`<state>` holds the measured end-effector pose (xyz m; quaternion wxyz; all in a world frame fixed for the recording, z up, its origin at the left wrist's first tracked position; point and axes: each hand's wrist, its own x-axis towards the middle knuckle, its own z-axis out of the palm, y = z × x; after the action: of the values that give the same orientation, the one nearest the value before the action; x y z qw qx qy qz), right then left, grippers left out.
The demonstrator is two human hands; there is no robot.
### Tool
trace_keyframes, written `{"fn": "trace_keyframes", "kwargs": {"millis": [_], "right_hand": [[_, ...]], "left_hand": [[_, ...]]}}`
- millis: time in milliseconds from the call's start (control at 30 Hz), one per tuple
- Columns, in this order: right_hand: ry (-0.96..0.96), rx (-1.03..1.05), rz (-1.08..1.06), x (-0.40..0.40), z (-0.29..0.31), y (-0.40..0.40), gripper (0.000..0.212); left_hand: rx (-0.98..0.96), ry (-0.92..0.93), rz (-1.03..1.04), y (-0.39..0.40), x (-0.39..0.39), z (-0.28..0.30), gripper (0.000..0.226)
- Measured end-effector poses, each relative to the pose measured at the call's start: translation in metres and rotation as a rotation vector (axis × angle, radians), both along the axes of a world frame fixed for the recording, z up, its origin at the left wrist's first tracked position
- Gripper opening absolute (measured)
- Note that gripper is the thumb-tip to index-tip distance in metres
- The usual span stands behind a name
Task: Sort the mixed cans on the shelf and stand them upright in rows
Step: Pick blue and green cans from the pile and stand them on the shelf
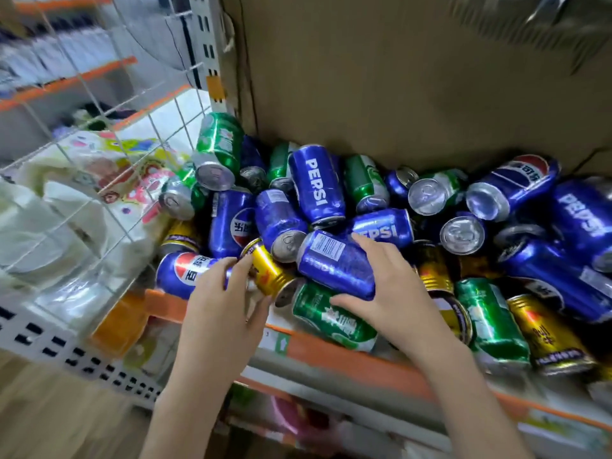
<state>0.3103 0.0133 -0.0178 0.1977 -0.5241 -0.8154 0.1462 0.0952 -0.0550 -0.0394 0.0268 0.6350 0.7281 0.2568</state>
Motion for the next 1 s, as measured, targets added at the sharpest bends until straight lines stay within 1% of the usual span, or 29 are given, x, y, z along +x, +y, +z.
{"fn": "trace_keyframes", "kwargs": {"millis": [67,133,233,333,400,500,600,667,733,800,900,1000], "right_hand": [[0.06,0.011,-0.024,0.0,0.001,0.0,0.086],[0.084,0.069,-0.047,0.001,0.003,-0.001,0.081],[0.064,0.245,-0.109,0.007,0.008,-0.001,0.077],[0.068,0.338,-0.222,0.019,0.017,-0.008,0.077],[0.055,0.374,-0.295,0.03,0.023,-0.015,0.079],[0.047,0.402,-0.388,0.044,0.025,-0.025,0.081],[0.048,0.412,-0.467,0.053,0.019,-0.032,0.082],[0.046,0.411,-0.499,0.057,0.015,-0.036,0.083],[0.037,0.406,-0.514,0.06,0.012,-0.037,0.083],[0.029,0.403,-0.518,0.06,0.01,-0.037,0.082],[0.024,0.403,-0.518,0.057,0.006,-0.036,0.082],[0.023,0.394,-0.52,0.056,0.005,-0.034,0.081]], "left_hand": [[0.036,-0.032,-0.04,0.005,-0.001,0.002,0.057],[0.084,-0.04,-0.079,0.017,0.001,0.011,0.056],[0.211,-0.008,-0.144,0.038,0.013,0.03,0.054],[0.243,0.064,-0.271,0.06,0.027,0.044,0.058],[0.228,0.18,-0.399,0.079,0.034,0.054,0.061],[0.116,0.486,-0.514,0.112,0.044,0.07,0.069],[-0.038,0.745,-0.506,0.135,0.05,0.078,0.071],[-0.073,0.827,-0.494,0.141,0.055,0.074,0.065],[-0.099,0.846,-0.451,0.143,0.061,0.068,0.058],[-0.131,0.823,-0.381,0.142,0.068,0.064,0.056],[-0.132,0.759,-0.302,0.138,0.075,0.058,0.059],[-0.073,0.689,-0.303,0.138,0.074,0.054,0.063]]}}
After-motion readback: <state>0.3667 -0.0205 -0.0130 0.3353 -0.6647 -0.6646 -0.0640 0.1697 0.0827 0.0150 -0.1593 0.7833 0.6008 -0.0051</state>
